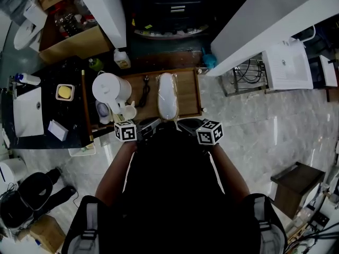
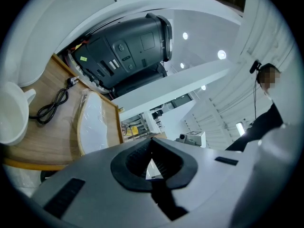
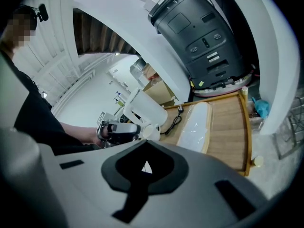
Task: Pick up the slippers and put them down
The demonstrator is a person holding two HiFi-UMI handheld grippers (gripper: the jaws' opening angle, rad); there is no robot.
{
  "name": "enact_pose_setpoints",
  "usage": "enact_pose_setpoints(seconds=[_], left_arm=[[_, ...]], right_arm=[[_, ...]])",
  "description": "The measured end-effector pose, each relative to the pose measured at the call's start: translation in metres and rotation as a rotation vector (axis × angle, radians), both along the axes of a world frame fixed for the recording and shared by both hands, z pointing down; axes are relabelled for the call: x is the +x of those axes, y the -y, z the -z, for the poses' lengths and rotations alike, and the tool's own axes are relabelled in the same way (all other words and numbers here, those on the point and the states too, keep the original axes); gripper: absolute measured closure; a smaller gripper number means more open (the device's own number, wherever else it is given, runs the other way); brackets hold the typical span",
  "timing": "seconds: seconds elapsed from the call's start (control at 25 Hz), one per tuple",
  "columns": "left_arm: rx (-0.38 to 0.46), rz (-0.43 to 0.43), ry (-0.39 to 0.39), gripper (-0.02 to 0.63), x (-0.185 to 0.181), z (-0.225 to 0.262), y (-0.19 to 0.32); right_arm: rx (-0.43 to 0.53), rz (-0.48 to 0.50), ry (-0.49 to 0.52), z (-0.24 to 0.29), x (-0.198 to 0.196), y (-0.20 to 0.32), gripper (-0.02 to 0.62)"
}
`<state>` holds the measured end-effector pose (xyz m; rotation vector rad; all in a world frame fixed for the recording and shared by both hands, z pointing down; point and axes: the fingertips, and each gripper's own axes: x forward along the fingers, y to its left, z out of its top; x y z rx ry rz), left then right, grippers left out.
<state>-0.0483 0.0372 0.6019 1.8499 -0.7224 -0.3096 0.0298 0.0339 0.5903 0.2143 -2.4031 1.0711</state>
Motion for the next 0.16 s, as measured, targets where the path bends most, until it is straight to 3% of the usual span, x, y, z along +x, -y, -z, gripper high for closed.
enact_pose_setpoints(seconds=[0.16], left_arm=[[-0.001, 0.009, -0.007, 0.595, 0.0038, 0.0047, 0.0002]], right_arm=[[-0.005, 0.015, -0.002, -0.0011, 0.0036, 0.0014, 0.589]])
